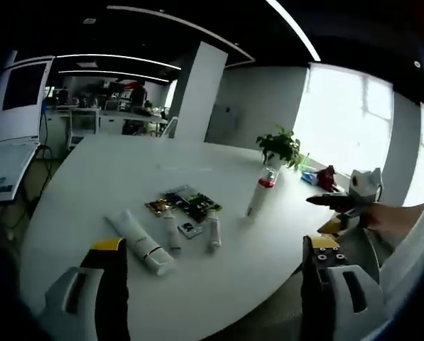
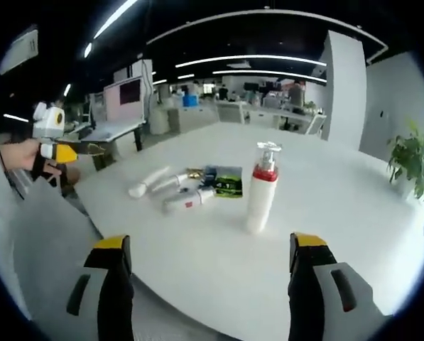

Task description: Arrange the skincare products in the storage area until every visible bottle or jar stands upright without overlapping.

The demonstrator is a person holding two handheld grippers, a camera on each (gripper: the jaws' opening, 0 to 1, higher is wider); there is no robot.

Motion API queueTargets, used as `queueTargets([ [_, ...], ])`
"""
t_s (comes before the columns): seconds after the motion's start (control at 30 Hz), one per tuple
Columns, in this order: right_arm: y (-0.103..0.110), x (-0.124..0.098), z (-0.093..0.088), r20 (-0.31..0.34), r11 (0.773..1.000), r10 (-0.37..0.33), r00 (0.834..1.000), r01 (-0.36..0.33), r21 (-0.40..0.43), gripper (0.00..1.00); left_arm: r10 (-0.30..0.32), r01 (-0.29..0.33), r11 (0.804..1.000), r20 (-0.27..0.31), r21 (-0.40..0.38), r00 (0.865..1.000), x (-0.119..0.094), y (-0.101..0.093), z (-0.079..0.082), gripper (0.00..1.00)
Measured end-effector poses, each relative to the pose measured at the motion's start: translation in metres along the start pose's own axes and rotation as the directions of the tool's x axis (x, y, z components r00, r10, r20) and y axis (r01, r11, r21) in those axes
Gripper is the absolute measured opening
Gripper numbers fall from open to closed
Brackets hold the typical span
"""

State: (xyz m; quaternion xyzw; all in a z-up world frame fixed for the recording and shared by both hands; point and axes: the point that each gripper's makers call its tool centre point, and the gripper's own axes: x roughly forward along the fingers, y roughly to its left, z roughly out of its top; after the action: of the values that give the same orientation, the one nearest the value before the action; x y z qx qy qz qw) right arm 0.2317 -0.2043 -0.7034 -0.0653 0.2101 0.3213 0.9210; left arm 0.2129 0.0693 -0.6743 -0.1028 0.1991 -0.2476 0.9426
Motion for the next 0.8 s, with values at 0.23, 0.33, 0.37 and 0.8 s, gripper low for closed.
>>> queueTargets([
  [0.23, 0.000, 0.002, 0.000, -0.001, 1.000, 0.004, 1.000, -0.004, 0.013, 0.90, 0.033, -0.035, 0.999, -0.065, -0.029, 0.997, 0.005, 0.017, -0.012, 0.90],
  [0.33, 0.000, 0.002, 0.000, -0.002, 1.000, 0.003, 1.000, -0.003, 0.007, 0.90, 0.081, -0.091, 0.993, -0.123, -0.078, 0.989, 0.012, 0.032, -0.021, 0.89],
  [0.37, 0.000, 0.002, 0.000, -0.001, 1.000, 0.003, 1.000, -0.003, 0.010, 0.90, 0.100, -0.114, 0.989, -0.150, -0.091, 0.984, 0.014, 0.037, -0.025, 0.89],
  [0.8, -0.001, 0.002, -0.005, -0.020, 1.000, 0.001, 1.000, 0.000, 0.029, 0.90, 0.171, -0.208, 0.974, -0.310, -0.089, 0.935, 0.048, 0.082, -0.044, 0.85],
])
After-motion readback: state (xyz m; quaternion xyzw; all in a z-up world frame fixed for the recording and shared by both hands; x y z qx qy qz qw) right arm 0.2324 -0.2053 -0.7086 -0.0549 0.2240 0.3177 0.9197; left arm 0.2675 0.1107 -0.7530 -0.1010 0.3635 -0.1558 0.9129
